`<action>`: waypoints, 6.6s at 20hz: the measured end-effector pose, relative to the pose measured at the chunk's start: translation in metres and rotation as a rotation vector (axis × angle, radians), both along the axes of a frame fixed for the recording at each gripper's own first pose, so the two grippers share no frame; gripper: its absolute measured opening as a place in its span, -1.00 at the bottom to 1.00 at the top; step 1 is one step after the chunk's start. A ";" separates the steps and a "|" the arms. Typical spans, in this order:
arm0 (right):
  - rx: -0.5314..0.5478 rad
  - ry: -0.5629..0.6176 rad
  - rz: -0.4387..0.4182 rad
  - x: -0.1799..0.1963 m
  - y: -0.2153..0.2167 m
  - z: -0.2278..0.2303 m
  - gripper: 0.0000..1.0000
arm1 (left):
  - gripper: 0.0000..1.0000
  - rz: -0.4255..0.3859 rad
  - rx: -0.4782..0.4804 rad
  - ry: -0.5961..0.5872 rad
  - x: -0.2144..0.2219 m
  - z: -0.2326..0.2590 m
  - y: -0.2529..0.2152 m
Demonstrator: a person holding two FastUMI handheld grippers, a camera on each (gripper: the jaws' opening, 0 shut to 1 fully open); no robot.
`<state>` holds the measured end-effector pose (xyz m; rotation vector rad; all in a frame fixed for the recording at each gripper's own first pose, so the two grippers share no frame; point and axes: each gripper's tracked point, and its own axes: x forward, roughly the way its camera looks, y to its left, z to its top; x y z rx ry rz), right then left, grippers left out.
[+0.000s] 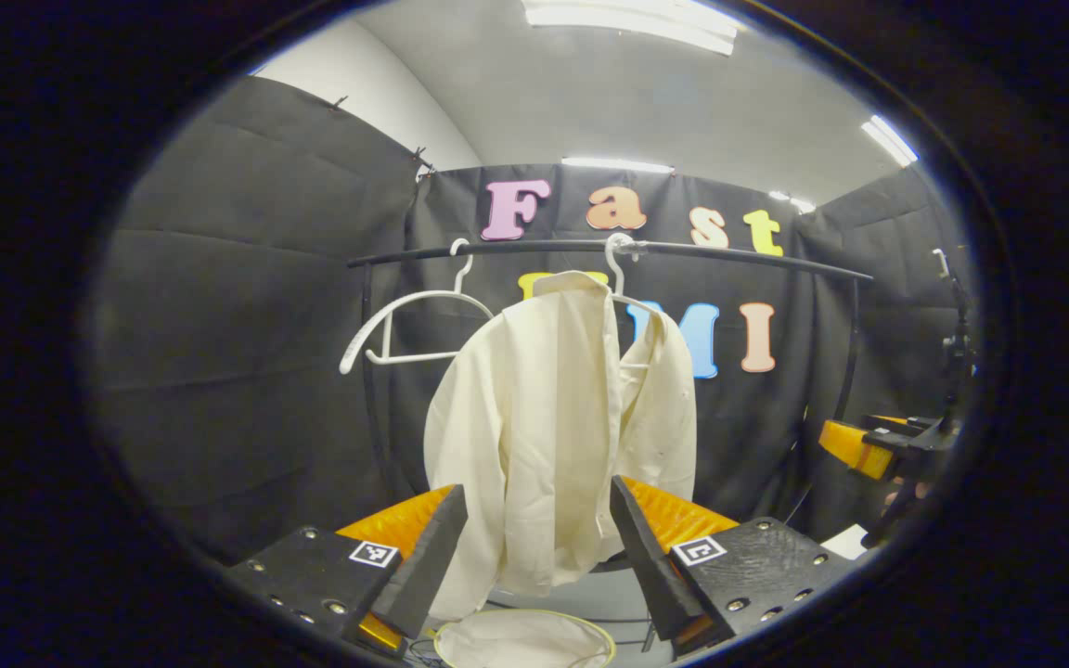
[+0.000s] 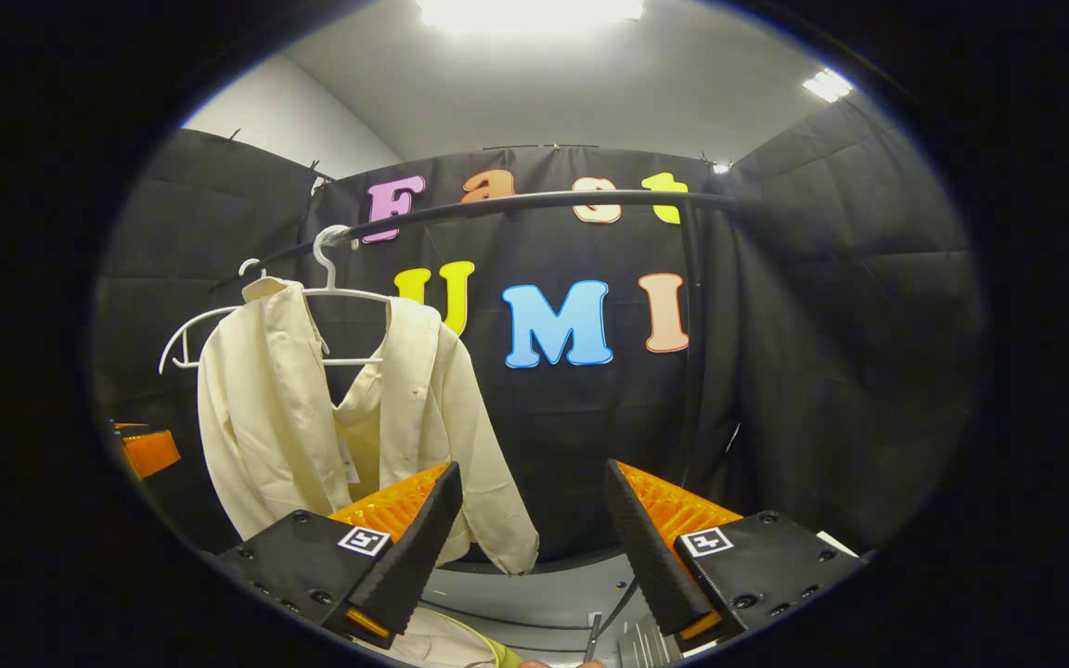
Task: Grasp the clothes on the hanger with both hands and then place them into the laundry hamper below.
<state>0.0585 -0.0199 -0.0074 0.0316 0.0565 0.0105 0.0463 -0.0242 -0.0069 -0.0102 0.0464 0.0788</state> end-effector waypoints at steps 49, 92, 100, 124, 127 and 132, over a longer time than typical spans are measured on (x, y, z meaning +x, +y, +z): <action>0.161 -0.006 0.626 0.161 0.141 0.033 0.94 | -0.97 0.268 -0.001 -0.002 0.191 0.045 -0.042; 0.033 -0.128 -0.017 0.295 0.034 0.054 -0.92 | -0.98 0.189 -0.147 -0.100 0.137 0.082 0.119; 0.013 -0.041 -0.073 0.289 0.011 0.001 -0.92 | -0.98 0.228 -0.168 -0.045 0.129 0.041 0.137; 0.024 0.275 0.339 0.108 0.063 -0.110 -0.92 | -0.98 0.239 -0.016 0.177 0.015 -0.058 0.084; 0.023 0.293 0.305 0.085 0.059 -0.112 -0.92 | -0.99 0.187 0.021 0.217 0.004 -0.070 0.084; 0.022 0.306 0.217 0.050 0.071 -0.115 -0.92 | -0.96 0.028 0.091 0.286 0.011 -0.103 0.066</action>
